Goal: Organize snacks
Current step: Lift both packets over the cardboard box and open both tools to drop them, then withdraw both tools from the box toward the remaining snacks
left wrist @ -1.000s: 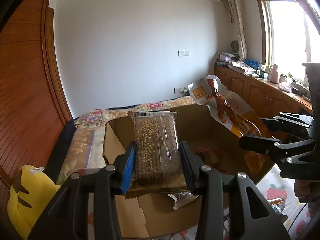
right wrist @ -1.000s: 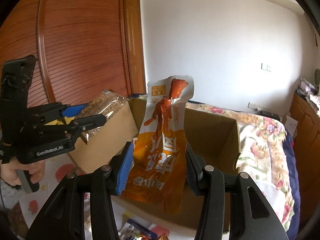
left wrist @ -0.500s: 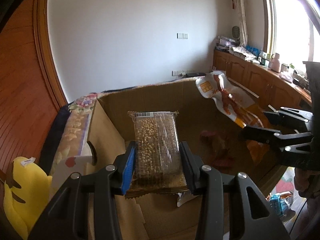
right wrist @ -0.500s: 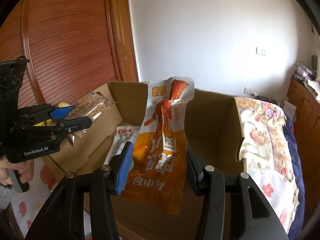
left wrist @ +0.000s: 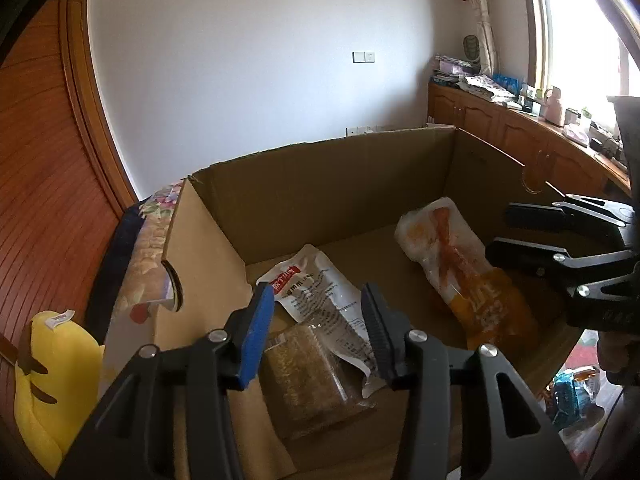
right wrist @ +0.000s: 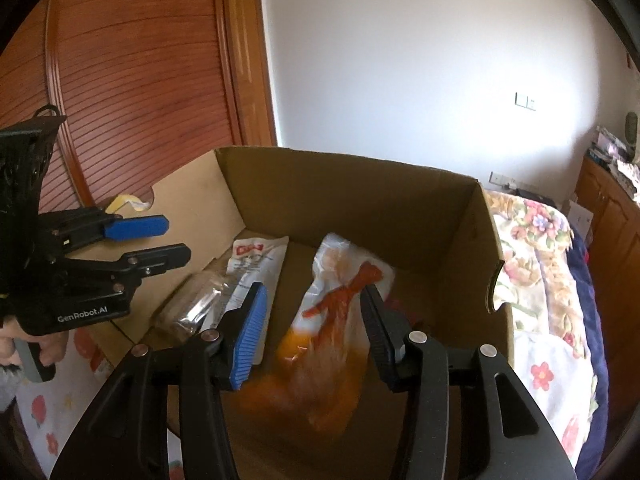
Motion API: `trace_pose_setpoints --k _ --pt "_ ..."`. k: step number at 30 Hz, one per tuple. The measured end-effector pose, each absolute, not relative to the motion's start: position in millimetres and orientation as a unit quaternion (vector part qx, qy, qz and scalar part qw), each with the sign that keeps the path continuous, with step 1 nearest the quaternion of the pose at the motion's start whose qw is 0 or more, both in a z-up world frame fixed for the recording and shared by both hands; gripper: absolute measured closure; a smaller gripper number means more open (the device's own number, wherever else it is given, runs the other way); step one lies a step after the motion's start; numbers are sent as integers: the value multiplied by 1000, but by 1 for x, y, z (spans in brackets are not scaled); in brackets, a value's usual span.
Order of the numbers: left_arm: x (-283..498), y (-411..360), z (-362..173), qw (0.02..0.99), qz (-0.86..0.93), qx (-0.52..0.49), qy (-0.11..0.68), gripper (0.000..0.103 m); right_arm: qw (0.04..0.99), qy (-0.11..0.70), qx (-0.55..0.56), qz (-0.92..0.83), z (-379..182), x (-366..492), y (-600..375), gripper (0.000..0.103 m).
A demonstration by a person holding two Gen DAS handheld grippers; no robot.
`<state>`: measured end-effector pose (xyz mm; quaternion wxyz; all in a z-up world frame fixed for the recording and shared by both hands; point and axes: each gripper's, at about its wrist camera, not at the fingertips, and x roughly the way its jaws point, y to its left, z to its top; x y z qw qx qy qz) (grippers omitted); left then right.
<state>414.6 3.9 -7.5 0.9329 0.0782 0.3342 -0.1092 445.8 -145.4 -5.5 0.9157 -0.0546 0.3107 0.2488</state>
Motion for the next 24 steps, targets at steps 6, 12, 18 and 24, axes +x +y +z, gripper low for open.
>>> trace_pose_setpoints --k 6,12,18,24 --pt "404 8 2 939 -112 67 319 47 917 305 -58 251 -7 445 -144 43" --pt "374 15 16 947 -112 76 290 42 923 283 -47 255 4 438 -149 40" --pt "333 21 27 953 -119 87 263 38 930 253 -53 261 31 419 -143 40" --pt "304 27 29 954 -130 67 262 36 930 249 -57 263 44 393 -141 40"
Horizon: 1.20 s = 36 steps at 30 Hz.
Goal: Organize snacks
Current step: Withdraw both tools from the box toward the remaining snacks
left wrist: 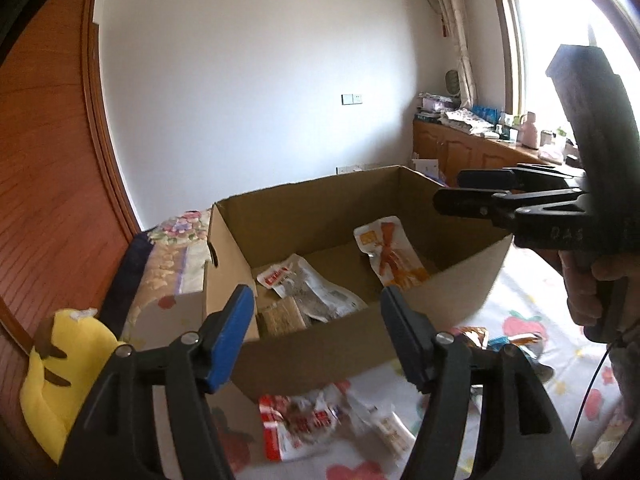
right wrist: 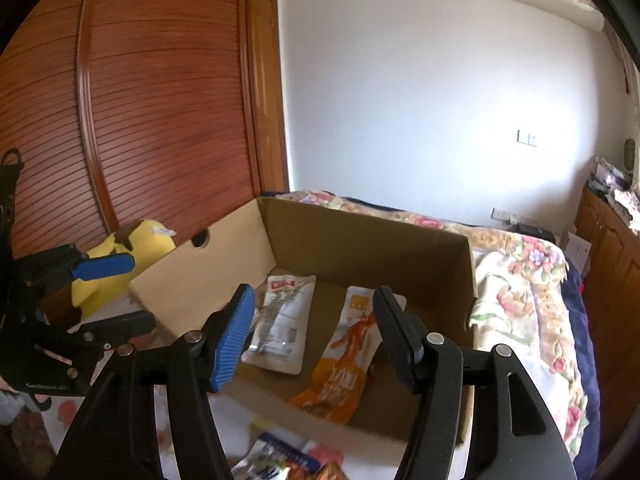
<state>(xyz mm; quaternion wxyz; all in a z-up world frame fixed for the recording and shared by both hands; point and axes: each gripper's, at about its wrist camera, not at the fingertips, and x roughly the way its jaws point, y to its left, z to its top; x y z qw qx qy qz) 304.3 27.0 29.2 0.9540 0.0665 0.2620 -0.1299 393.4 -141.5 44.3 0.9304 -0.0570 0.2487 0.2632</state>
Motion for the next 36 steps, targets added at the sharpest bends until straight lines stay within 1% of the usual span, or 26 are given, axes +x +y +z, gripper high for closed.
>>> trace_pose_setpoints --k 9,17,22,28,36 --pt "272 36 10 956 -115 83 257 35 930 270 -59 241 45 338 -168 40" --pt "259 46 -33 948 -101 80 290 35 919 311 -37 239 7 305 -181 40" --pt "260 50 -58 935 -87 64 337 35 903 350 -26 246 -26 304 -174 41" --pt "255 49 -68 934 -88 52 343 35 888 384 -31 251 -53 314 -158 43" --pt "253 52 -70 931 -89 47 351 35 879 405 -51 246 -65 332 -140 42"
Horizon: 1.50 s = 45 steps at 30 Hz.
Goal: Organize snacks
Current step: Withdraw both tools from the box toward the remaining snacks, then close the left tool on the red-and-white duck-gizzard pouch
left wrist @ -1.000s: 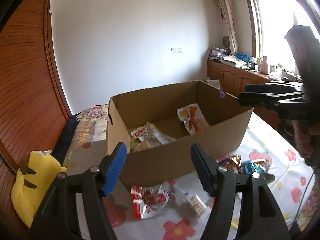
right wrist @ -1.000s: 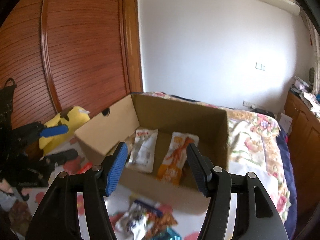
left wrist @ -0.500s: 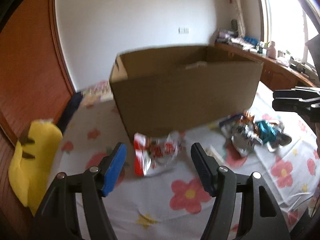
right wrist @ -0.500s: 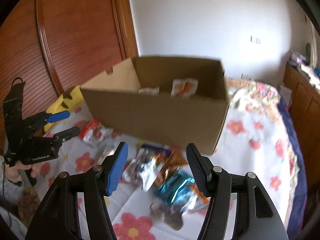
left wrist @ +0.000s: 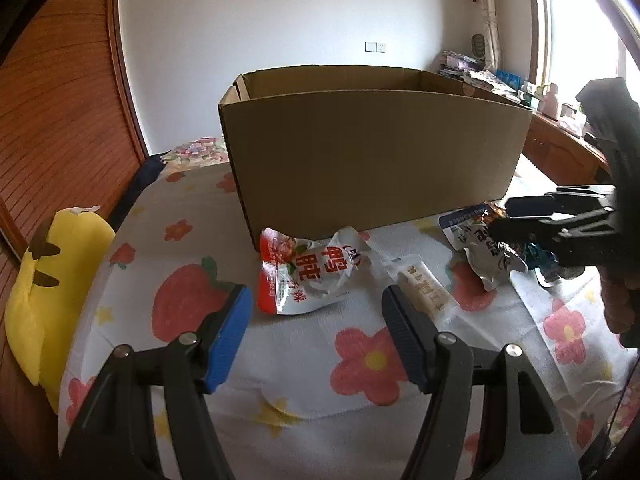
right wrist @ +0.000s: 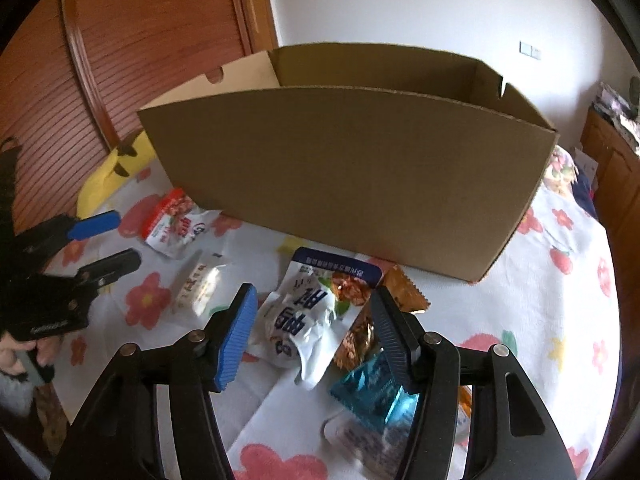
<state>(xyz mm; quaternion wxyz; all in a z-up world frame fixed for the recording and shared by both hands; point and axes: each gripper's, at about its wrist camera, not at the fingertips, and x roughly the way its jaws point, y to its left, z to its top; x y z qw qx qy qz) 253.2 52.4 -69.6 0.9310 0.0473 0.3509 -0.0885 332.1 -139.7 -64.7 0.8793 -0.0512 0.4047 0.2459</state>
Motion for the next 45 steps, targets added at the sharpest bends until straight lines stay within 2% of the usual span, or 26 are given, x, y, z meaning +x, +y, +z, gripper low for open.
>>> trace_pose_setpoints --k 14,16,17,20,38,42,45 --pt "266 55 -71 928 -84 45 360 35 879 413 -100 215 -87 343 -123 38" --pt "272 55 -71 927 -83 45 363 35 880 408 -115 214 -90 340 -120 41" --pt "275 55 -71 926 -83 45 366 35 878 411 -108 221 -89 339 -121 49" --pt "285 56 -71 923 -83 40 374 35 872 420 -93 235 -91 341 -124 55" --pt "333 52 -95 895 -82 9 438 30 869 423 -79 244 -90 343 -131 55" --pt "337 50 -99 894 -80 13 440 22 869 423 -79 245 -90 343 -132 55" --pt "338 49 -100 894 -83 15 440 21 869 423 -78 245 -90 343 -132 55"
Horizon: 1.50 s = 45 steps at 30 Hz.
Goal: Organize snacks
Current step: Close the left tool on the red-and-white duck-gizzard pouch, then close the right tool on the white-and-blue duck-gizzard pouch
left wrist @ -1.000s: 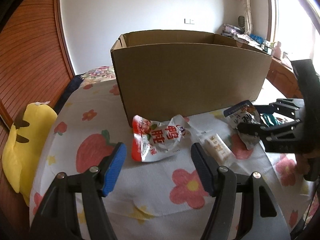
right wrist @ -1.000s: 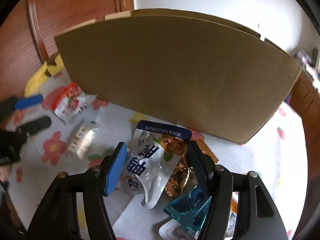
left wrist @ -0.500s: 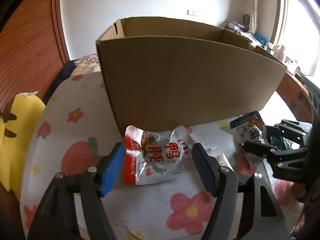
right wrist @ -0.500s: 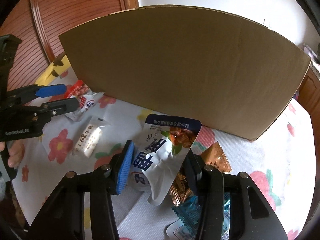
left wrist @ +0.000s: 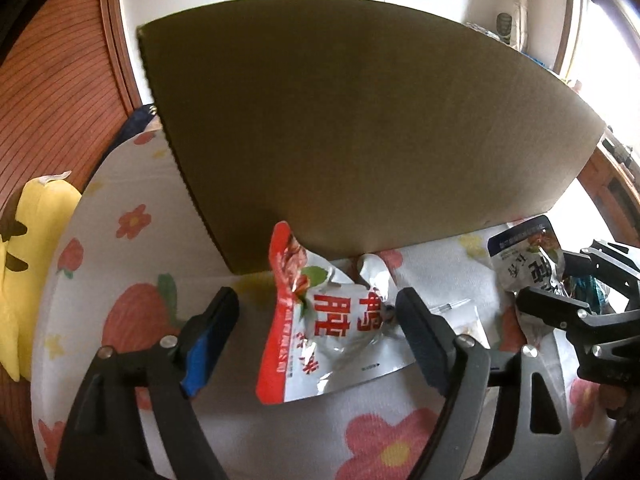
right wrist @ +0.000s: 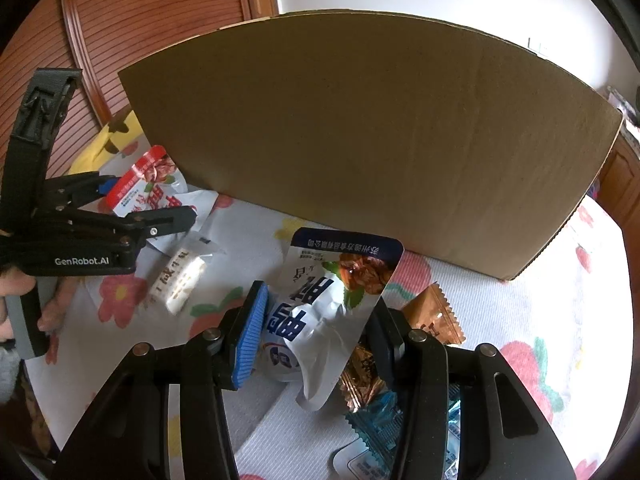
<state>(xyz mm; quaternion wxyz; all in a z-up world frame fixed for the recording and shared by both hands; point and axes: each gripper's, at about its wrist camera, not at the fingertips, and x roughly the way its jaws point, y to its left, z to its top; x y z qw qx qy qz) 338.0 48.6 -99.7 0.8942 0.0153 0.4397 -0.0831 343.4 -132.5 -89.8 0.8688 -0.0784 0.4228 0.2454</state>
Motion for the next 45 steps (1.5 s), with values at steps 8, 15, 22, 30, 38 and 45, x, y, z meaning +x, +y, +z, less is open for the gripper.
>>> trace_pose_setpoints --k 8,15,22,30,38,45 --pt "337 48 -101 894 -87 16 439 22 869 423 -78 245 -90 344 -132 55" --pt "332 47 -98 898 -92 8 430 47 869 423 -78 245 -90 344 -132 55" --pt "319 32 -93 903 -94 54 416 60 869 423 -78 245 -89 344 -132 54" --pt "293 33 -78 914 -94 60 389 60 869 423 -79 245 -89 345 -131 54" --pt "264 46 -63 927 -93 50 361 60 868 424 -84 245 -88 344 -128 52" --pt "249 52 -59 932 -92 31 350 60 868 423 -90 242 -90 344 -122 52"
